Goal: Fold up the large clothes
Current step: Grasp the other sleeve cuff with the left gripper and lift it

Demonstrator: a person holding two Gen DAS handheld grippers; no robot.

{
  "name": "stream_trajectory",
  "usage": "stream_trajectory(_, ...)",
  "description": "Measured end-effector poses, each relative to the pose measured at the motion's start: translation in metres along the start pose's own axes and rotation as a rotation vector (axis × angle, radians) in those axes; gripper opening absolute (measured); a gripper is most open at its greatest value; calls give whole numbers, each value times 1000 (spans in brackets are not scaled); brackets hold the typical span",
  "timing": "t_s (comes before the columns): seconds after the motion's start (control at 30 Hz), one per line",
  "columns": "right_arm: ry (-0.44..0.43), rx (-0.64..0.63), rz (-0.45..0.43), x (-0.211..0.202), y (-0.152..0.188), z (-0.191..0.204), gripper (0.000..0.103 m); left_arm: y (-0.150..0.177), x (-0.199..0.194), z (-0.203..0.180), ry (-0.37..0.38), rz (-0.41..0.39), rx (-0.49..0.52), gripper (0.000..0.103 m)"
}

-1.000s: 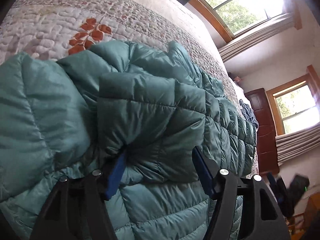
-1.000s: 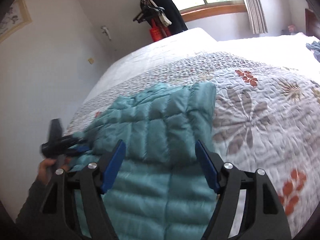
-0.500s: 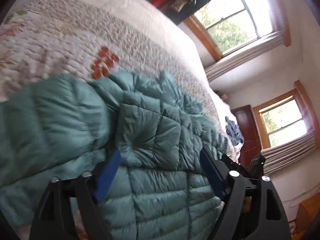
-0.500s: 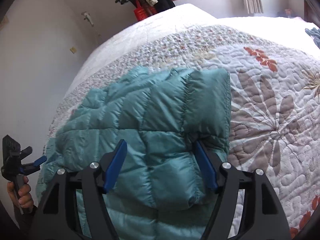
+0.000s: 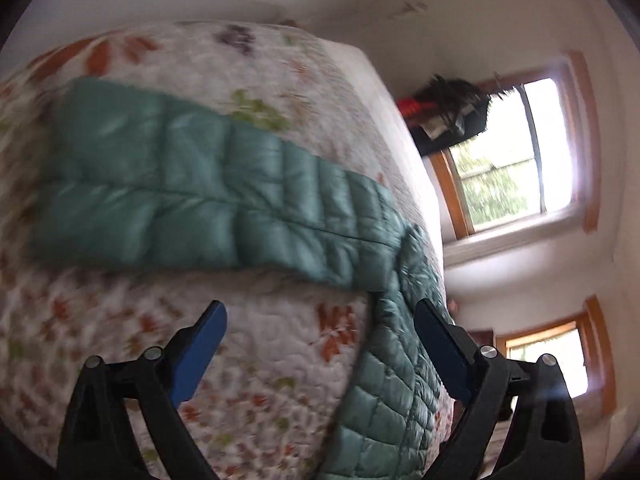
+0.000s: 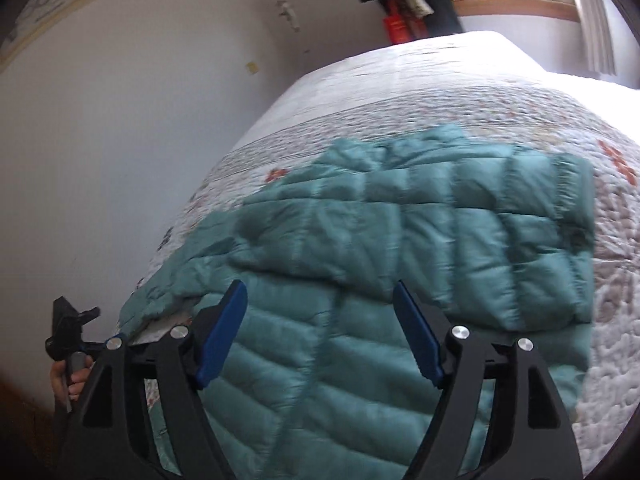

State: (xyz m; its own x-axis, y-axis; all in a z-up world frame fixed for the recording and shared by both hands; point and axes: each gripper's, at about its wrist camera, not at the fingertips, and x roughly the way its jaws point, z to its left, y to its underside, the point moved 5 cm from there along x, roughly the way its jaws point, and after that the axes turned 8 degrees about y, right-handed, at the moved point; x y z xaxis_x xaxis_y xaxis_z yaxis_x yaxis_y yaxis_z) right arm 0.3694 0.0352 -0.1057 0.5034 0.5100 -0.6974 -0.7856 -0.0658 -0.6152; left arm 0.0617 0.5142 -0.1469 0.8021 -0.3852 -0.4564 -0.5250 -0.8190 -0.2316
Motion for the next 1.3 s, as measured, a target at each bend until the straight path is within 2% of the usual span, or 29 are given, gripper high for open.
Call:
stream_trajectory(0.1,-41,-53,3,0,7,32,75,-10,-13,30,-59,-75,-58,95)
stream_trajectory(0.23,-66,-93,-4,-8,17,56,76,-21,-16,66,-155,-104,-116,94)
stream_trajectory(0.3,-68,-102,-11,-13,20,59,76,-25,-18,71,-121,-139,-133,94)
stream_trajectory(0.4,-68,-102,-9,-17,22,59,76,-37,-23,71,-166,-206,-100,88)
stream_trajectory(0.43,-65,-100,-11,-18,23,58,76,-40,-23,73,-182,-215,-96,72)
stream_trajectory(0.47,-64,-97,-15,-18,22,57,76,-42,-20,74,-195,-209,-98,44)
stream_trajectory(0.53,-63,-85,-20,-20,22,52,76,-46,-16,80,-204,-188,-115,19)
stream_trajectory(0.7,-46,-65,-15,-19,24,38,76,-57,-20,78,-202,-211,-97,9)
stream_trajectory(0.8,-34,-59,-12,-18,26,31,76,-61,-23,53,-165,-226,-36,6)
stream_trajectory(1.0,-26,-26,-15,-22,26,23,76,-67,-13,-49,-85,-220,178,4)
stream_trajectory(1.13,-13,-9,-36,-34,23,18,76,-72,11,-131,-40,-207,325,3)
stream_trajectory(1.3,7,21,-49,-46,23,4,76,-65,47,-206,-5,-166,463,3)
